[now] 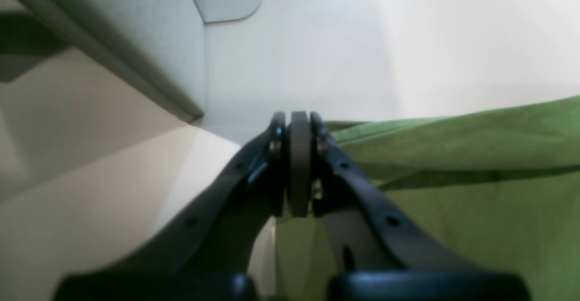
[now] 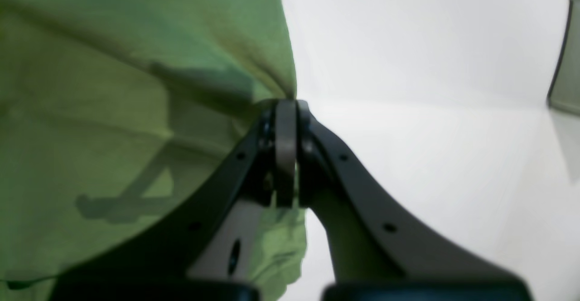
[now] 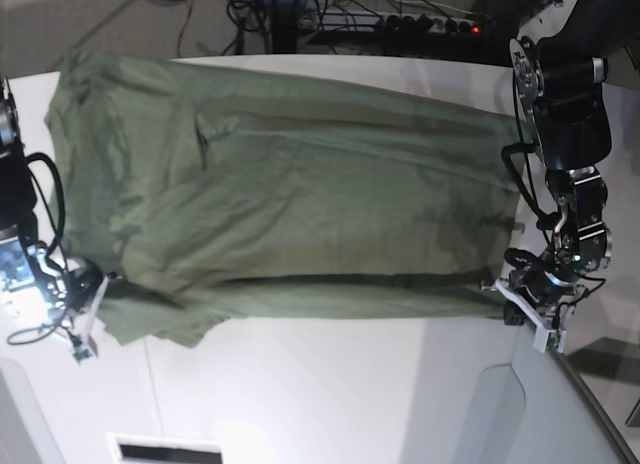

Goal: Layout the t-shirt on the table in an organized manner, then fold the t-shirt properly
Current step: 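Fold the held hem edge over the shirt body with both grippers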

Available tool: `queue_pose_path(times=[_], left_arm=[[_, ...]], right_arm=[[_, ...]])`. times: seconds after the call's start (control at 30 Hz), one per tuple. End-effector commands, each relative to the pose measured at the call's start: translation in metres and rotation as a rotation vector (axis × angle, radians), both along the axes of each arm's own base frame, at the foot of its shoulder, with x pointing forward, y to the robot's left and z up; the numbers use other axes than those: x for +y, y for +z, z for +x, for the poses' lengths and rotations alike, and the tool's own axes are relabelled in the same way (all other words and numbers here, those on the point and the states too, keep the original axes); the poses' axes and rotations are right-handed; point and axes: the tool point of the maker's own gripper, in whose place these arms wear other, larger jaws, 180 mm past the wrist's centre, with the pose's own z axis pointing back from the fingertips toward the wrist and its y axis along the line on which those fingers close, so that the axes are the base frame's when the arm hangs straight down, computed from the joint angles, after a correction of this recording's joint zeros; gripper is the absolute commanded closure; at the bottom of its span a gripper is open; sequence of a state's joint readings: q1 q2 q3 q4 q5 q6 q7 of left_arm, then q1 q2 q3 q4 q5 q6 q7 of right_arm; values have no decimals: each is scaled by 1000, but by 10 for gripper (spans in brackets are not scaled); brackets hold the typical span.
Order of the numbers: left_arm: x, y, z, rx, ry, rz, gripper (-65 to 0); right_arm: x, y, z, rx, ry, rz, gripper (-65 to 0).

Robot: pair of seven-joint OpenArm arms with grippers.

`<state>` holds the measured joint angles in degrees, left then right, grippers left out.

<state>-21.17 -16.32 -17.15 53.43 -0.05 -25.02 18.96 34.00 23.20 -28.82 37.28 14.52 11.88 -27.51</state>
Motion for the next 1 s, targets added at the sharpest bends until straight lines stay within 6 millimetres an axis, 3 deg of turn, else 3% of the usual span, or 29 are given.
queue_pose_path(times=[0.0,0.2,0.27,0.53,0.8,0.97], left_arm=[[8,29,13,-82,2,20,0],[8,16,-10,-32,-12,55,0],[7,10,-16,-5,-33,48,0],[15,20,-25,-14,-70,98,0],[13,11,-33,10,-82,102,0],[16,3,-41,32,-75,101,0]], right_arm=[[-7,20,16,-54,0,-16,0],[-11,10,3,7,-15,-35,0],[-23,13,0,17,-28,-53,0],[-44,-3,-27,67,-42,-85,0],[-36,-2,-48,91,6,-104,0],[-40,0,-63,83,-67,-52,0]])
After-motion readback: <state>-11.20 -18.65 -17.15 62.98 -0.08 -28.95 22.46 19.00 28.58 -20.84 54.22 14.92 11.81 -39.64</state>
